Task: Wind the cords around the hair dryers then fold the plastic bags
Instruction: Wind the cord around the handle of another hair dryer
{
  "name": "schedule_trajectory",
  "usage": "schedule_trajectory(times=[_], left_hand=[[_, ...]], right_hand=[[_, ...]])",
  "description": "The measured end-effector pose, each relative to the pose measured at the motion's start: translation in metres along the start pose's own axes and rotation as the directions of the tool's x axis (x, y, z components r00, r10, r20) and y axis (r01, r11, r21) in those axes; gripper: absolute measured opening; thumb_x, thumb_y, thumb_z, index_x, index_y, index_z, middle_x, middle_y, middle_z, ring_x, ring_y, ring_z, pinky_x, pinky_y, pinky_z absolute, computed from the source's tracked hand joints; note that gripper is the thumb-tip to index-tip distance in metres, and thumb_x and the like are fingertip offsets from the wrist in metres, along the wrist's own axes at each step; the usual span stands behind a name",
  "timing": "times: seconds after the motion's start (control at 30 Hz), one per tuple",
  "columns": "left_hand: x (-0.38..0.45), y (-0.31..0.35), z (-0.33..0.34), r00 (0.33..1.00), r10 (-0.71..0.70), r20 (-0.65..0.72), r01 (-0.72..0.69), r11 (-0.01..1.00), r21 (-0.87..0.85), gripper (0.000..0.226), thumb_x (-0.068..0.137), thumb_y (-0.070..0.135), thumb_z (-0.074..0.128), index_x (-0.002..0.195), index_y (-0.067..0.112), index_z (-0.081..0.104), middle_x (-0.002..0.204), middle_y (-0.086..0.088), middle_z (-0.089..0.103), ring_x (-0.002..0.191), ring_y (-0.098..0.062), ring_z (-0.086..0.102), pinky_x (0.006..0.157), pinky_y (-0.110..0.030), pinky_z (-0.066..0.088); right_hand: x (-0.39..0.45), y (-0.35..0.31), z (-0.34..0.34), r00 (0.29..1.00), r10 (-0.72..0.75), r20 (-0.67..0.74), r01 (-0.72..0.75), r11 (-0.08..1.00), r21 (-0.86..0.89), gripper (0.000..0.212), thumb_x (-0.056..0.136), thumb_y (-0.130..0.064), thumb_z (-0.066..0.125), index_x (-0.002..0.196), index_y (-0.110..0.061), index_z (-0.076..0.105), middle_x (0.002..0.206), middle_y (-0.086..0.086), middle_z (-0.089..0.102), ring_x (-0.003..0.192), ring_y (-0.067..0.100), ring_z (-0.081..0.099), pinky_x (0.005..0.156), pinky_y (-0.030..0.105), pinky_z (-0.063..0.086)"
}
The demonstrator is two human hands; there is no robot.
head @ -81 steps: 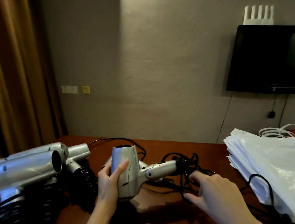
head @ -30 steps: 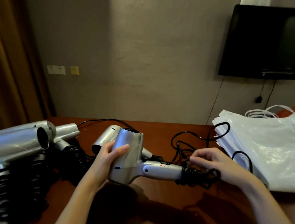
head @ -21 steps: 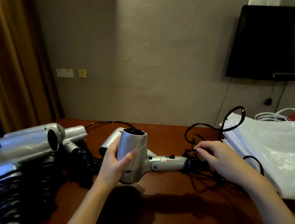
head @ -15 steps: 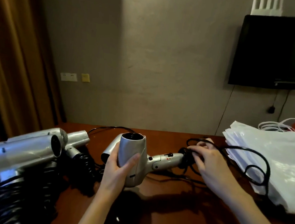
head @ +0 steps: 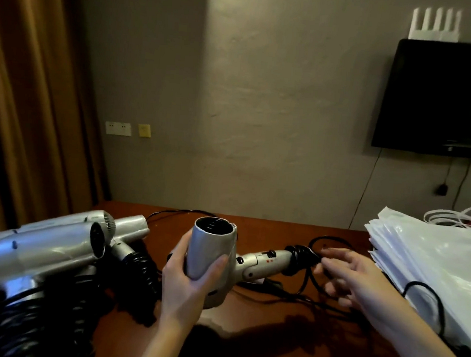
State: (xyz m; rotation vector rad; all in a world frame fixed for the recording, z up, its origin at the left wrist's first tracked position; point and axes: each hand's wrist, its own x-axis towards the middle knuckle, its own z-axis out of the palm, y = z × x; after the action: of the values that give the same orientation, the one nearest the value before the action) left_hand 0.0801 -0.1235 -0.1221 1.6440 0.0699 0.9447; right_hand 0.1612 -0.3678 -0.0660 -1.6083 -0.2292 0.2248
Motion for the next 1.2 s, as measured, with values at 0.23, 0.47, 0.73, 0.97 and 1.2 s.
schedule_trajectory(times=[0.23,0.47,0.73,0.97,1.2], left_hand=[[-0.001,0.006,-0.001,0.994,0.07,0.086,-0.069,0.997,-0.018,0.095,0.051,0.081,0.072,0.128,0.029,0.055,0.112,0.019,0.066,0.103,-0.004,0.063,0.079,-0.014,0.051],[-0.003,0.0,0.001,0.999,0.035,0.02,-0.036,0.999,0.028,0.091,0.056,0.074,0.072,0.132,0.027,0.056,0.112,0.006,0.067,0.1,-0.012,0.064,0.085,-0.038,0.056],[-0.002,0.009,-0.001,0.999,-0.02,-0.047,0.015,0.995,-0.096,0.081,0.048,0.079,0.071,0.108,0.026,0.062,0.089,0.015,0.068,0.079,-0.003,0.065,0.064,-0.016,0.053],[-0.002,0.013,-0.001,0.994,-0.094,-0.055,0.081,0.975,-0.205,0.069,0.039,0.087,0.069,0.09,0.04,0.07,0.083,0.01,0.07,0.071,-0.005,0.066,0.061,-0.024,0.056],[-0.001,0.014,0.002,0.981,-0.191,-0.038,0.174,0.949,-0.264,0.063,0.041,0.064,0.069,0.094,0.031,0.063,0.088,-0.003,0.067,0.085,-0.024,0.064,0.065,-0.035,0.05]], right_hand=[[-0.009,0.005,0.016,0.997,-0.073,-0.04,0.078,0.983,0.165,0.015,0.092,-0.009,0.055,0.105,0.0,0.056,0.079,0.009,0.073,0.04,0.01,0.047,0.031,0.015,0.027],[-0.021,0.021,0.038,0.995,-0.098,0.013,0.098,0.994,0.039,0.012,0.095,-0.008,0.054,0.105,-0.004,0.059,0.088,0.01,0.074,0.041,0.011,0.047,0.033,0.016,0.028],[-0.024,0.011,0.016,0.988,-0.022,0.151,0.037,0.994,-0.099,0.029,0.096,-0.009,0.052,0.113,-0.024,0.07,0.104,0.004,0.071,0.048,0.012,0.053,0.034,0.015,0.027],[-0.023,0.004,0.001,0.977,0.095,0.191,-0.049,0.971,-0.234,0.02,0.091,-0.026,0.06,0.104,-0.01,0.057,0.093,0.006,0.074,0.043,0.011,0.049,0.036,0.016,0.025],[-0.027,0.002,0.001,0.933,-0.341,0.119,0.298,0.539,-0.788,0.011,0.085,-0.045,0.064,0.091,-0.04,0.072,0.087,-0.023,0.068,0.078,-0.014,0.057,0.07,0.002,0.039]])
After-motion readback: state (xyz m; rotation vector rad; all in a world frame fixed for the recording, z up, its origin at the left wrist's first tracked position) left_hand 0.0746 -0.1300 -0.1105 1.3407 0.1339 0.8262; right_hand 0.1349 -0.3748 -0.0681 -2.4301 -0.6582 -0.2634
